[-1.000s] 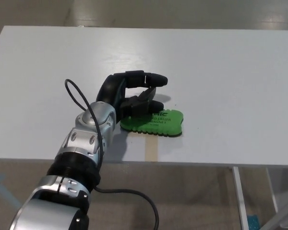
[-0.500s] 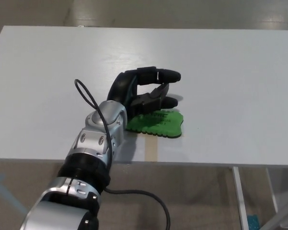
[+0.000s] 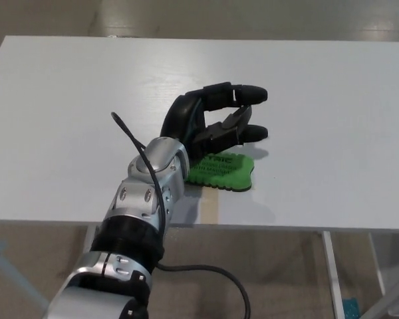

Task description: Use the left hand to press on the green eraser and wipe the desk from center to the left and then back to center.

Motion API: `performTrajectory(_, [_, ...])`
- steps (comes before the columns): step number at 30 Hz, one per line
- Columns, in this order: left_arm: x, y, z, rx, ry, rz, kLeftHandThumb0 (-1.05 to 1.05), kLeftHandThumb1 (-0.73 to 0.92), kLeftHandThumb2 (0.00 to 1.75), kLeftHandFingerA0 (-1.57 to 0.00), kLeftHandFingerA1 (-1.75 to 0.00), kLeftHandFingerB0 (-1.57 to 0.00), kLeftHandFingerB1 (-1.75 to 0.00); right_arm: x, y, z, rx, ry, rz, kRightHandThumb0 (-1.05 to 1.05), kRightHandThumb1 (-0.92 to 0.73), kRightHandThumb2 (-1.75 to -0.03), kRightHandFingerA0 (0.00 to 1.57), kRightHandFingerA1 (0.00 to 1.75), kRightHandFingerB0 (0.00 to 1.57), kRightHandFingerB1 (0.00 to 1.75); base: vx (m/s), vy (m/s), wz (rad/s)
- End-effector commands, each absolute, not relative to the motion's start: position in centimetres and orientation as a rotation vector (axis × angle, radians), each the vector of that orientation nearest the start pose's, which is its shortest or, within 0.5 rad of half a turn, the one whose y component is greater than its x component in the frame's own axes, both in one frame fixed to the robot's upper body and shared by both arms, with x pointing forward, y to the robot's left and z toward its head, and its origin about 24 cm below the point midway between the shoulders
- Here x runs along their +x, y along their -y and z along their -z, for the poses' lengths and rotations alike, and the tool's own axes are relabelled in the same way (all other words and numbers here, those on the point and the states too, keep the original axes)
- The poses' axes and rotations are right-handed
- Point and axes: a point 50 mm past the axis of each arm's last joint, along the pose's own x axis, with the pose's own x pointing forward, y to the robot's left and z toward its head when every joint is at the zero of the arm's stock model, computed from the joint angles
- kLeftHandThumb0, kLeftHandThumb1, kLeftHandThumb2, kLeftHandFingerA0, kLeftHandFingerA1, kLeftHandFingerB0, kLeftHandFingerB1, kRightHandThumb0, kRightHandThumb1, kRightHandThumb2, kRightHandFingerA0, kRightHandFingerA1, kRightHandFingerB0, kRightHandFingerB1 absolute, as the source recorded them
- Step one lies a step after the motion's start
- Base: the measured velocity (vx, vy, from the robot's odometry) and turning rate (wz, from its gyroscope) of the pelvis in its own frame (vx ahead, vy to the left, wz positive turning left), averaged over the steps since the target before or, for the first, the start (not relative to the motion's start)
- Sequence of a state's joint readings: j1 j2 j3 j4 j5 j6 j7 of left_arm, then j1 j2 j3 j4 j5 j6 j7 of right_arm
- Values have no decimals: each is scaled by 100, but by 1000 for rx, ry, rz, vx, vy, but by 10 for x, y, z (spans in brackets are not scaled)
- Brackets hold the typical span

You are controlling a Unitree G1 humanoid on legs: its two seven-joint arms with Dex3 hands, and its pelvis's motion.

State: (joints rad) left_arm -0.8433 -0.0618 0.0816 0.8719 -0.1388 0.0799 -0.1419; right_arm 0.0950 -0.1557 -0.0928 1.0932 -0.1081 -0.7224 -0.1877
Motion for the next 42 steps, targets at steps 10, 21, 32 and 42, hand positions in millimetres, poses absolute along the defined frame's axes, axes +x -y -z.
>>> performTrajectory(10, [368, -74, -51, -49, -240, 315, -19, 81, 66, -102, -50, -95, -66, 125, 221, 115, -238, -448, 216, -41, -76, -64, 65, 52, 45, 35, 0, 0, 0])
performTrajectory(21, [361, -90, -29, -4, -300, 269, -21, 80, 65, -105, -50, -98, -68, 127, 219, 115, -235, -438, 207, -42, -76, -63, 66, 52, 47, 35, 0, 0, 0])
performTrajectory(32, [354, -109, -16, -54, -320, 246, -23, 82, 66, -107, -51, -97, -65, 126, 217, 117, -233, -448, 218, -41, -76, -63, 68, 53, 49, 36, 0, 0, 0])
performTrajectory(42, [353, -147, -14, -62, -299, 179, -19, 83, 67, -105, -51, -97, -64, 124, 219, 118, -233, -468, 207, -42, -76, -64, 67, 53, 48, 36, 0, 0, 0])
